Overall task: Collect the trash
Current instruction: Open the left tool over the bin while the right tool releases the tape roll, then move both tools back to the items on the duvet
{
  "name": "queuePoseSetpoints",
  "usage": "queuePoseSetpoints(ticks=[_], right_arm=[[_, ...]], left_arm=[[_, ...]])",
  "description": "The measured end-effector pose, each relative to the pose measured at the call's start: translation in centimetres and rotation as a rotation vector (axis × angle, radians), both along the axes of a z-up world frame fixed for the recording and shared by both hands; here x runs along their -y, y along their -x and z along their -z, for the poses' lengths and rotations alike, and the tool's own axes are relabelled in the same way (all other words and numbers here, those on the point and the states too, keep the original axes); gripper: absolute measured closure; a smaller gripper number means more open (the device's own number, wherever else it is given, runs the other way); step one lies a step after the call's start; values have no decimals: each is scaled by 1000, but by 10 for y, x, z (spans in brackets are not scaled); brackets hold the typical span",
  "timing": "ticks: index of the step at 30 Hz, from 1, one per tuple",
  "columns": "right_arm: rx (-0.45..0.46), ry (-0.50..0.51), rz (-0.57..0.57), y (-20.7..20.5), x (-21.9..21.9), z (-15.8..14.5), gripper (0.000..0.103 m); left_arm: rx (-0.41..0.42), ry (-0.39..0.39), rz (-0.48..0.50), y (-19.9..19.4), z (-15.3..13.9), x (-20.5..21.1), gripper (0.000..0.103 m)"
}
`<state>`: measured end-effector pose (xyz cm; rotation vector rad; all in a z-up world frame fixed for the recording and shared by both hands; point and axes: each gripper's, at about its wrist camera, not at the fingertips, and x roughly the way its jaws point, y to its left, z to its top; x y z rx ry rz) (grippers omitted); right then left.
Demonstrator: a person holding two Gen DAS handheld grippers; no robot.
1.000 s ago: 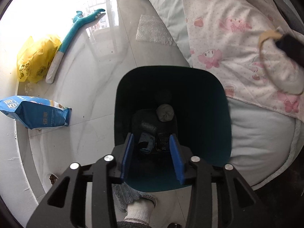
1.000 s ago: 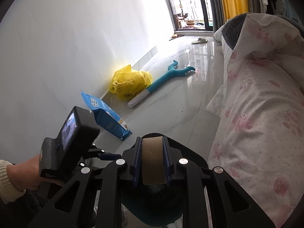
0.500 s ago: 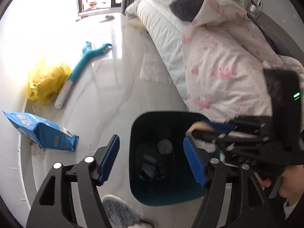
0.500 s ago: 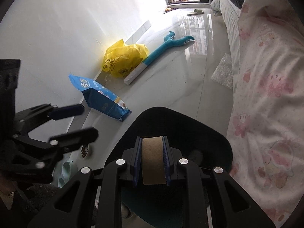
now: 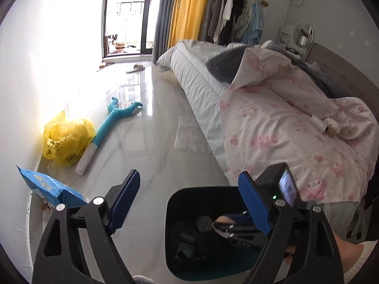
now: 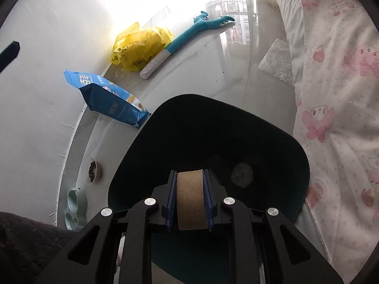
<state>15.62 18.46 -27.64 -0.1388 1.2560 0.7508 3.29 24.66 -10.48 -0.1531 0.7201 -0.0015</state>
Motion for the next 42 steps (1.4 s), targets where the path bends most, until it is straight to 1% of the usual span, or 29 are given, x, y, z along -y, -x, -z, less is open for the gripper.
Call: queuePoseSetpoints(ticks=[2, 4, 6, 10, 12, 18, 22, 26, 31, 36, 39, 42], right_arm=[[-24, 20, -14, 1, -1, 6, 80], [-49, 42, -22, 3, -1, 11, 70], [-56, 64, -20, 5, 2, 14, 53], [-47, 56, -17, 6, 8, 6, 49], [-32, 44, -12, 7, 11, -1, 45], [9, -5, -5, 8, 25, -25, 41], [70, -62, 4, 8, 40, -52, 38], [151, -106, 26, 7, 59, -81, 33], [221, -147, 67, 0, 87, -107, 32], [297, -173, 125, -8, 117, -130, 29], [349, -167, 151, -10, 137, -143, 29], [398, -158, 179, -12, 157, -155, 29]], left_arm=[[32, 3, 3, 1, -7, 2, 15], [56, 8, 5, 3, -13, 4, 15], [81, 14, 9, 4, -19, 6, 14], [127, 15, 15, 5, -30, 14, 14], [146, 13, 16, 5, -35, 18, 13], [189, 19, 16, 1, -50, 31, 11], [222, 16, 24, -2, -59, 42, 10], [245, 10, 30, -6, -65, 53, 9], [255, 11, 39, -14, -68, 66, 9], [264, 33, 41, -23, -71, 79, 8], [256, 47, 51, -26, -71, 88, 8], [252, 42, 70, -32, -70, 100, 8]])
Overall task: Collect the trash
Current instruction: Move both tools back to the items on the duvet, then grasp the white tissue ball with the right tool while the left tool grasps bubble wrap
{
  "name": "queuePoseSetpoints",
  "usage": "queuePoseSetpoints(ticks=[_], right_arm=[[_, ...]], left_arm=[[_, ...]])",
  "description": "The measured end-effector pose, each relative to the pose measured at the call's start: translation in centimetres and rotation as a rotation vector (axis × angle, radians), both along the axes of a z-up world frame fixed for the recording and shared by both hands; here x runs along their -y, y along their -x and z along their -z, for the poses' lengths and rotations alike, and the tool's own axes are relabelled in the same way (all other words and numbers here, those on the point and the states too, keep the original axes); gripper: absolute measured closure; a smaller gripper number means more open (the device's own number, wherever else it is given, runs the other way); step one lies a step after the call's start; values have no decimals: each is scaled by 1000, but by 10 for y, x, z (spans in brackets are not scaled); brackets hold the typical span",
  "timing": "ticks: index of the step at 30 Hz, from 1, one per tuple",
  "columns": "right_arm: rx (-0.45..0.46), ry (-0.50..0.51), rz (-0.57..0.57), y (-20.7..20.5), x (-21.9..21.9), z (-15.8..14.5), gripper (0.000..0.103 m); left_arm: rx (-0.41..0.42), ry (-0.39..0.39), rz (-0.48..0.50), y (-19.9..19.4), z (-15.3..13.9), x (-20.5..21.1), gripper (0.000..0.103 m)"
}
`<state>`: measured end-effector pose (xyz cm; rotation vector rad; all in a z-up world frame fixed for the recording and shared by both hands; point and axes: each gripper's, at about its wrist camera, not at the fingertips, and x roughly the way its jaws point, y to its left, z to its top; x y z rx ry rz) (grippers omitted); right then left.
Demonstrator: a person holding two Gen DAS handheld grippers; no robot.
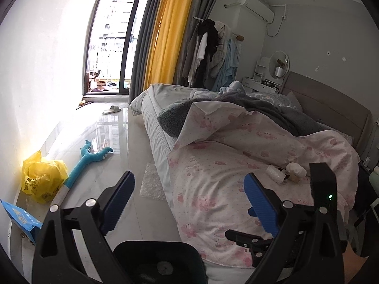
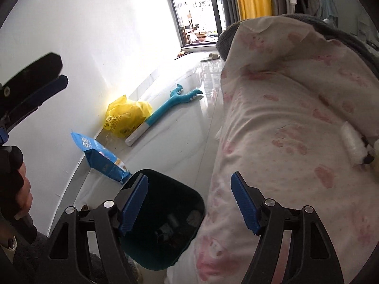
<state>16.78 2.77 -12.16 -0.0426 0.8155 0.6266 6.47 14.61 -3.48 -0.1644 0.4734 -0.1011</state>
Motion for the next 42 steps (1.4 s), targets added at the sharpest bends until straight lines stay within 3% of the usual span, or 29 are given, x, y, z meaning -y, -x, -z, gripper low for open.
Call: queuePoseSetpoints(ticks=[12, 28, 42], right_arm=[[97, -27, 196, -28, 103, -35, 25], [138, -46, 461, -62, 209, -38, 15], [29, -45, 509, -115, 250, -3, 15]], left_arm=[[-5, -30, 91, -37, 0, 53, 7], [-19, -39, 311, -98, 11, 121, 7], [-82, -29, 439, -150, 39, 167, 7]])
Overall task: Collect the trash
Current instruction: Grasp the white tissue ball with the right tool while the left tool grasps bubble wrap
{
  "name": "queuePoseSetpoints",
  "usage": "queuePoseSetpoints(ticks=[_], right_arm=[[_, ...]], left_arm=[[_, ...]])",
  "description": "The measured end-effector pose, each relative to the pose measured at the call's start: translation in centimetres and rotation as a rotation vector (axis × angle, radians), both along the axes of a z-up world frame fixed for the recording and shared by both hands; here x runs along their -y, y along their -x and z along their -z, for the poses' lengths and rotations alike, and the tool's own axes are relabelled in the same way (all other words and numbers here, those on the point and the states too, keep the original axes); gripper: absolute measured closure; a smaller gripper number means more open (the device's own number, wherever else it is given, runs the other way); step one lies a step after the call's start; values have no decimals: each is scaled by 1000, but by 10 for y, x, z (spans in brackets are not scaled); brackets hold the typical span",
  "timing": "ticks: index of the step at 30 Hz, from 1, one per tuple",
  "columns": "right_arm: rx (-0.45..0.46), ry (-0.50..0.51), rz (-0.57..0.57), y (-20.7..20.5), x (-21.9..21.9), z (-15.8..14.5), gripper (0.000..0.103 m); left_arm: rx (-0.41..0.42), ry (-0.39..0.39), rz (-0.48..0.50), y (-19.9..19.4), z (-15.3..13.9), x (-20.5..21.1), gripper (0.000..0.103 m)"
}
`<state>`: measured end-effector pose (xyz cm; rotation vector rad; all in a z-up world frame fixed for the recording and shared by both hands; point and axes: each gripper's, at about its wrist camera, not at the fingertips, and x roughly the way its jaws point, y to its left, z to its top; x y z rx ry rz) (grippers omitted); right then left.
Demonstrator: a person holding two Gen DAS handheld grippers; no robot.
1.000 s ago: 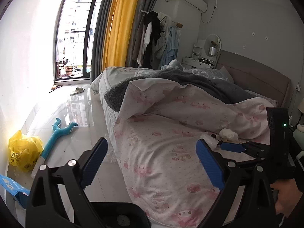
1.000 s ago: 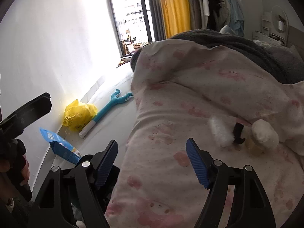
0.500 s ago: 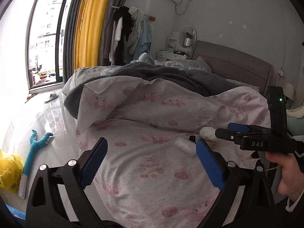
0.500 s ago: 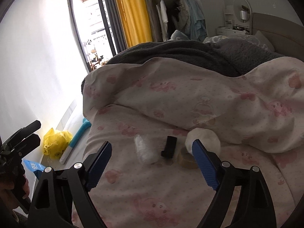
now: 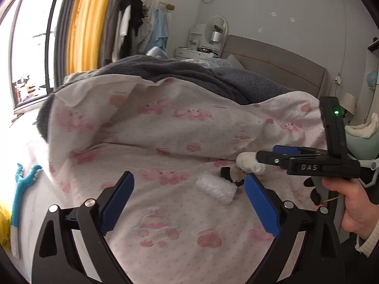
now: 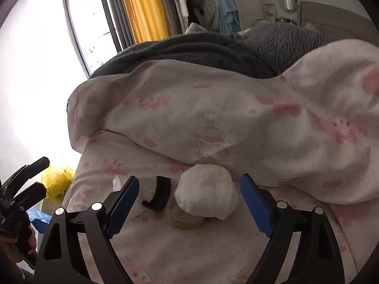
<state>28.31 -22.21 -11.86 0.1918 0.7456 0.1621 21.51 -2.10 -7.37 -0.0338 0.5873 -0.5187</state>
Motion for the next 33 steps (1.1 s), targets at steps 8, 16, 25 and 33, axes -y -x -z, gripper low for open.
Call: queuePoseSetpoints(ticks=[8, 16, 25, 33], right_arm=[[-52, -17, -28, -13, 14, 20, 15], [-76, -24, -57, -19, 14, 27, 27], [-74, -21, -71, -19, 14, 26, 48], [-3, -23, -73, -10, 21, 7, 48]], left_arm=[[-49, -19, 82, -18, 16, 32, 7], [-93, -50, 121, -27, 34, 52, 8], [-119, -77, 148, -32, 44, 68, 10], [-147, -92, 153, -40, 55, 74, 18]])
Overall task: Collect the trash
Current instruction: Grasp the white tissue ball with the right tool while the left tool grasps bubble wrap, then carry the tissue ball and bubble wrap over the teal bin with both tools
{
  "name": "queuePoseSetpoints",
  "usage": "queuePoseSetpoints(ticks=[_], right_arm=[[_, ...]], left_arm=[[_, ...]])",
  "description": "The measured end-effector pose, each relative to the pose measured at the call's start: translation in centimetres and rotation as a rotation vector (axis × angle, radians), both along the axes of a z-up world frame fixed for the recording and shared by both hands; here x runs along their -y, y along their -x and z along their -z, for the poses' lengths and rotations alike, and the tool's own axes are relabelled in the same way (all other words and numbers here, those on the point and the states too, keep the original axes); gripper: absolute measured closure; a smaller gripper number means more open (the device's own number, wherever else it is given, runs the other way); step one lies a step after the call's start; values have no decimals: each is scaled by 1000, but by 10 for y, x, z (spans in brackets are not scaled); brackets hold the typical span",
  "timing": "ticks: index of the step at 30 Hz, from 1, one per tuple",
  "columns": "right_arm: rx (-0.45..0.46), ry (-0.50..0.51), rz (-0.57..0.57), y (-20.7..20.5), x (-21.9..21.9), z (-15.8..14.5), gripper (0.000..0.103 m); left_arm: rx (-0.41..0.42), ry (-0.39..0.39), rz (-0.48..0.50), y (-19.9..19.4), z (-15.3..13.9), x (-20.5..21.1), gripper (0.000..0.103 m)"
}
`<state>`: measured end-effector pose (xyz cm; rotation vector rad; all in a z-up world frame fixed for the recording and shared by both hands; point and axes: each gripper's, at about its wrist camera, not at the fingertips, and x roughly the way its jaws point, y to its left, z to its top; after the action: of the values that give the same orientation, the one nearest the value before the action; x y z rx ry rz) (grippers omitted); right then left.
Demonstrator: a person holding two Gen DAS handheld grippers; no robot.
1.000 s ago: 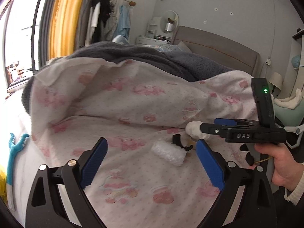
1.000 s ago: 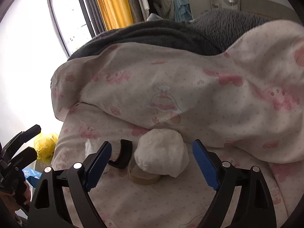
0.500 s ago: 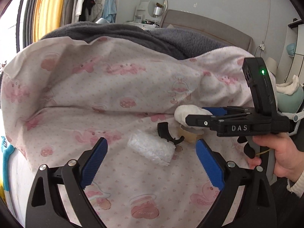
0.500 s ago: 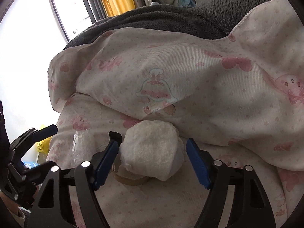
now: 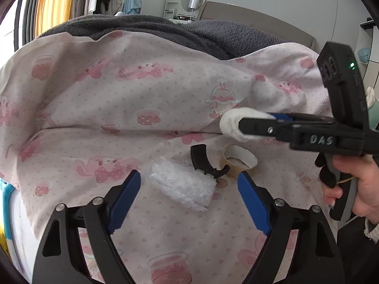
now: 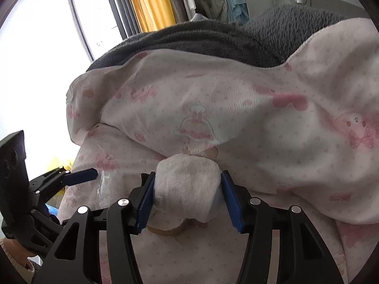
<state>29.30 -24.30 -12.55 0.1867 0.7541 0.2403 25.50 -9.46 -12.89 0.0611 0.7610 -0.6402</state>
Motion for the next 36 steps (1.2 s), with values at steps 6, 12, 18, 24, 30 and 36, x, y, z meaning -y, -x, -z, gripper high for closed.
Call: queuePoseSetpoints(ticks=[6, 12, 18, 24, 30, 36], right_arm=[[2, -10, -12, 3, 4, -5, 48], [9, -9, -16, 9, 3, -12, 48], [35, -16, -6, 18, 3, -22, 48], [49, -35, -9, 28, -7, -30, 48], [68, -44, -41, 38, -35, -38, 48], [81, -45, -90, 52, -69, -43, 48]], left_arm=[[-11, -31, 8, -5, 6, 7, 27], [-13, -91, 15, -5, 12, 14, 36], [-14, -105, 7, 3, 9, 13, 40], [-25, -109, -43, 15, 4, -3, 40], [-32, -60, -124, 33, -11, -33, 40], [-8, -59, -211, 57, -25, -62, 40]])
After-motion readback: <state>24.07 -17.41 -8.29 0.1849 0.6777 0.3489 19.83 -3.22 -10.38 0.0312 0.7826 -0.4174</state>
